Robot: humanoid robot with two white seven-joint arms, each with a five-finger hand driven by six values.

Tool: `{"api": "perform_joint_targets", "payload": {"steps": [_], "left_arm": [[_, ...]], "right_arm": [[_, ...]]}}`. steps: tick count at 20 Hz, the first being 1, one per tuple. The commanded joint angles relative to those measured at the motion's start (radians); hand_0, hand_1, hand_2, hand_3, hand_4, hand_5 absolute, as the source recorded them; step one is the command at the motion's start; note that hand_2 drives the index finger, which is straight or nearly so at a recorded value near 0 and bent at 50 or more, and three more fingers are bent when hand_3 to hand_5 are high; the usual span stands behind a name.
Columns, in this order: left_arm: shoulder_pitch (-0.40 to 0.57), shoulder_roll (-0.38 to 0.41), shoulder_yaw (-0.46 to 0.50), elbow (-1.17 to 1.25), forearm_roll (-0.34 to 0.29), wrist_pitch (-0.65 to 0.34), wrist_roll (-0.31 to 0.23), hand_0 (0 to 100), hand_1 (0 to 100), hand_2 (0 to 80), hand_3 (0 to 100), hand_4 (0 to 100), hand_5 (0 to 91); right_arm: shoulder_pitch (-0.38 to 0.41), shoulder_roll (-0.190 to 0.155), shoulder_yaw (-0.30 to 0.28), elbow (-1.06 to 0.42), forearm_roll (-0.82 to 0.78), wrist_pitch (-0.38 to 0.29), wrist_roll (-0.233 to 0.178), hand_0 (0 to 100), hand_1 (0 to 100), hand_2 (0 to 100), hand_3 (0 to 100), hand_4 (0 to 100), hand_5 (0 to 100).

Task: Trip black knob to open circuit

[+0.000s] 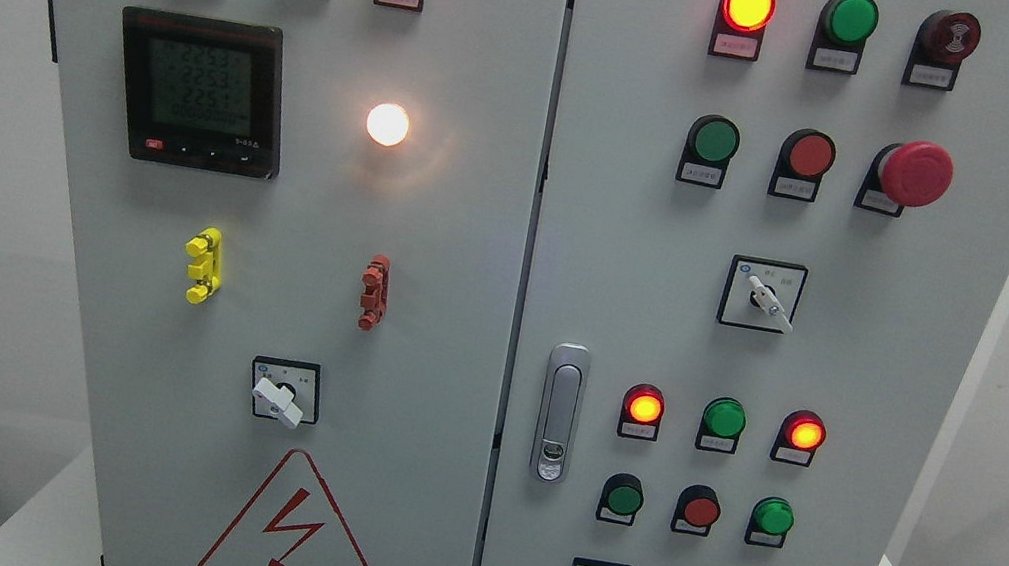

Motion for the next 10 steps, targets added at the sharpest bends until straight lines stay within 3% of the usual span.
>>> {"api": "perform_joint_targets", "payload": {"steps": [1,5,10], "left_arm": [[-0.003,-0.002,0.001,0.0,0.002,-0.003,0.0,12,39,0.0,0,0,0.0],[-0.002,-0.002,0.001,0.0,0.002,-0.003,0.0,12,39,0.0,0,0,0.0],[-0.002,-0.002,0.001,0.0,0.002,-0.003,0.0,12,39,0.0,0,0,0.0]], "right_arm": [[-0.011,0.0,0.001,-0.05,-0.003,-0.005,-0.004,0,8,0,93,77,66],[-0.014,0.0,0.001,-0.092,-0.003,-0.004,-0.004,0,8,0,100,84,77],[-0.013,0.0,0.004,-0.168,-0.003,0.018,-0.018,0,8,0,100,88,84]]}}
